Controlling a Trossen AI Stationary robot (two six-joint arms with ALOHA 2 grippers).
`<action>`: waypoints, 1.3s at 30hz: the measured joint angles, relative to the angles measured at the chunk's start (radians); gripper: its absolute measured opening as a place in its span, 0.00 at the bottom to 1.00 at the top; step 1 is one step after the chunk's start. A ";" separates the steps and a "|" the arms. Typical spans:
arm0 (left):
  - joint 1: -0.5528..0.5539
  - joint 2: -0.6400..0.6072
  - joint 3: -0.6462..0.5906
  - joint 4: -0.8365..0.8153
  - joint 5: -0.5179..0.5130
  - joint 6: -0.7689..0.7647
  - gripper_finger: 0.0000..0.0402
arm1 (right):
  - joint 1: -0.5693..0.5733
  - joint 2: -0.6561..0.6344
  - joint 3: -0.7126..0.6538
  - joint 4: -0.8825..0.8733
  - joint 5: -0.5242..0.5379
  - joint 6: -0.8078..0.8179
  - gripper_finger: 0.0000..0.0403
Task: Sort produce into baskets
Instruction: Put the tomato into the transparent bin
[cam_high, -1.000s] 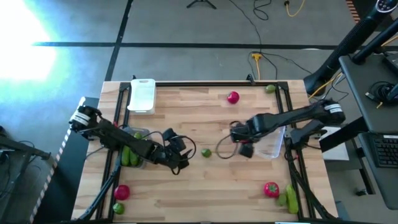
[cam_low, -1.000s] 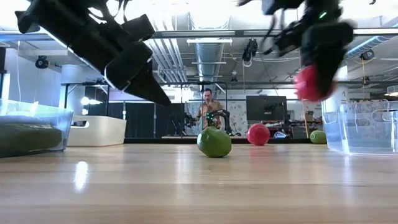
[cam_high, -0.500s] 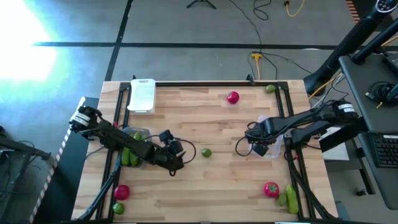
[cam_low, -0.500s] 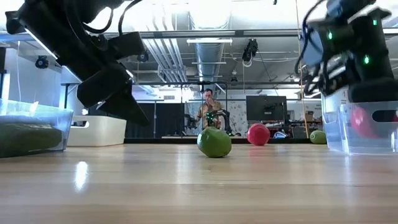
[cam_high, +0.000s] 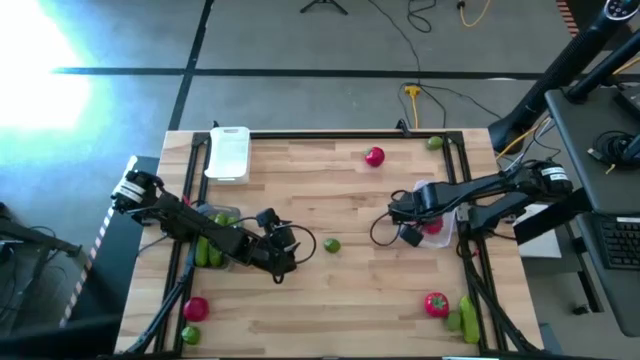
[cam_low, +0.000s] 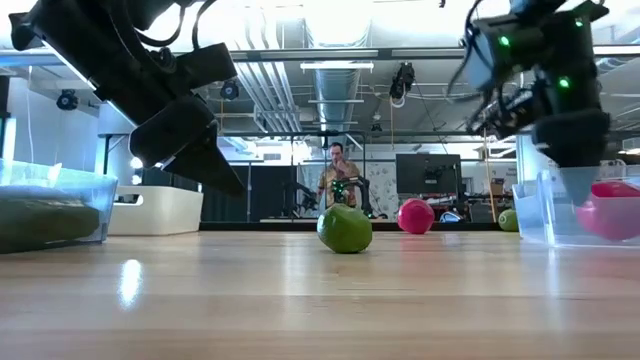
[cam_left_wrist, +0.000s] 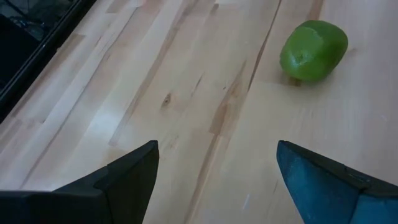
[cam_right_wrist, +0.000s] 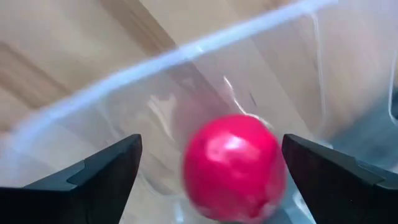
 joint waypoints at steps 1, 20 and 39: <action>0.000 0.000 0.000 0.000 0.000 0.000 0.77 | 0.000 0.001 0.007 0.020 -0.001 -0.016 0.94; 0.000 0.000 0.001 0.035 0.023 -0.008 0.77 | 0.153 0.001 0.132 0.177 -0.134 0.115 0.95; -0.181 -0.001 0.274 0.016 0.193 0.166 0.77 | -0.468 0.222 0.362 0.263 0.090 -0.486 0.95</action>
